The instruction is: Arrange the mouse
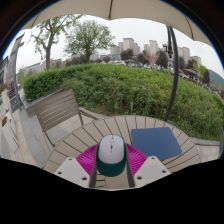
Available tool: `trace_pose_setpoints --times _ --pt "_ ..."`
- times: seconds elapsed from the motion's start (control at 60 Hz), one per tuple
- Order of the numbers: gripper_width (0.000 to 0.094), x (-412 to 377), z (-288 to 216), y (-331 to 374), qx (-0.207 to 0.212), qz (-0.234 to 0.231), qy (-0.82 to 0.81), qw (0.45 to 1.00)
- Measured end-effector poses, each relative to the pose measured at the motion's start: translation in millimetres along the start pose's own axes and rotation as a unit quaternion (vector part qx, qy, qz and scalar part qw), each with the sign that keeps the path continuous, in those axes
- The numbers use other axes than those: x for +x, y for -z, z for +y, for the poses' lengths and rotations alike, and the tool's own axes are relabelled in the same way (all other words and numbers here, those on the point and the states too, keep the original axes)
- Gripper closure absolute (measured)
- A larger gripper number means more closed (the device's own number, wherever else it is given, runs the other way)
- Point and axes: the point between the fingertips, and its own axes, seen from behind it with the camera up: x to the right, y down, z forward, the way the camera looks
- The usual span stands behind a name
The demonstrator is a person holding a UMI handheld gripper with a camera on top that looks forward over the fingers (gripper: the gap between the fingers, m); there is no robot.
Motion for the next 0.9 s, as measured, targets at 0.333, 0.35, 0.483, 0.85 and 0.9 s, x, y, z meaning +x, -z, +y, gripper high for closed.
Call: trace_pose_setpoints --times 0.333,0.35,0.483,0.85,0.9 --pt "0.0498 194.7 -44.7 -119.6 -0.003 -0.010 0.036 0.999" --pt "0.0499 197.8 -33.9 -128.4 -0.005 -0.016 0.037 0.999" --pt "0.0494 223.7 6.0 -168.2 -0.043 -0.043 0.048 0.997" --pt "0.0094 257.6 47.4 -158.1 -0.084 -0.028 0.063 0.994" --pt "0.0097 256.4 39.7 -135.0 -0.088 -0.029 0.064 0.994"
